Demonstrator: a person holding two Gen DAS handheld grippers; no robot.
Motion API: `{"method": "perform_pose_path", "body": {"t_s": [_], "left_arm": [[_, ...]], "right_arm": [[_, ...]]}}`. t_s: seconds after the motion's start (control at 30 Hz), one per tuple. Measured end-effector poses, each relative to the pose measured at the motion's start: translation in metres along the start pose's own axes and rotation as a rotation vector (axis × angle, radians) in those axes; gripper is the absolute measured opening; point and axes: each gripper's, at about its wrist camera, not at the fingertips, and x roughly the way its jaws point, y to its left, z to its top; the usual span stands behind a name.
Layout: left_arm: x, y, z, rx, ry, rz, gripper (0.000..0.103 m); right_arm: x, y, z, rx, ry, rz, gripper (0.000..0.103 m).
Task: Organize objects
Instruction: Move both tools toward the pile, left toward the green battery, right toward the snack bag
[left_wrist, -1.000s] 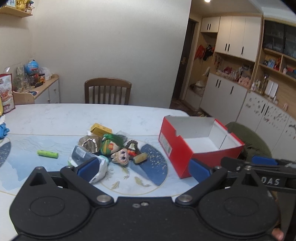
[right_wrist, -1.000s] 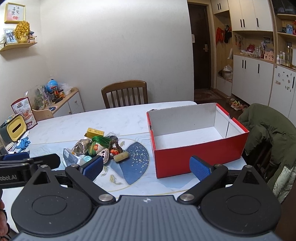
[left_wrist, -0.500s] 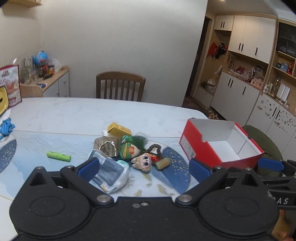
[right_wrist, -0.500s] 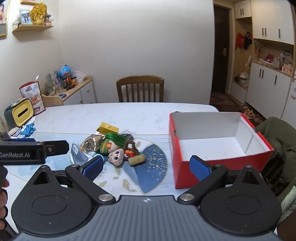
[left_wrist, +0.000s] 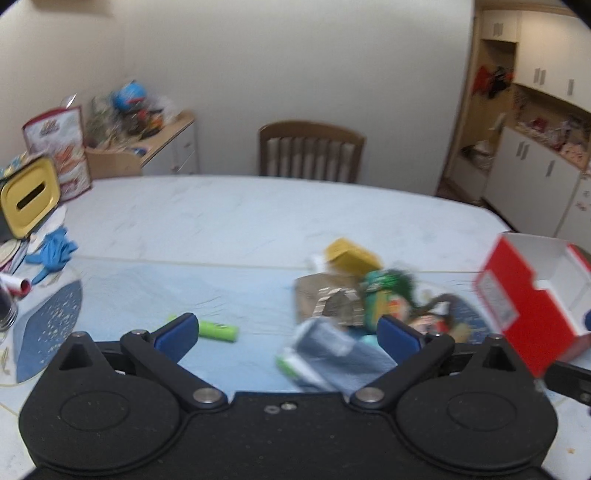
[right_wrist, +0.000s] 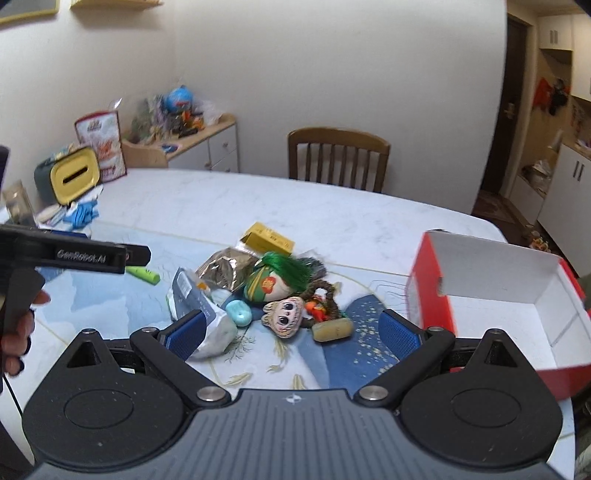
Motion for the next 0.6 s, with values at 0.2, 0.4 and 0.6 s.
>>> {"method": "perform_pose_path", "body": {"t_s": [0.2,0.4,0.6], "left_arm": [[0.039,0.031,0.000,0.011,0.056,0.063,0.102],[0.076,0.050,-0.005,0.106,0.070,0.061,0.102],[0.103,0.066,-0.011,0.116,0.123,0.070,0.101]], "right_arm": [[0.039,0.018,0.005,-0.056,0.063,0.029,0.100],[0.075,0.035,0.011,-0.118,0.115,0.079,0.099],[0.107,0.054,0.015,-0.175,0.156,0.112,0.096]]}}
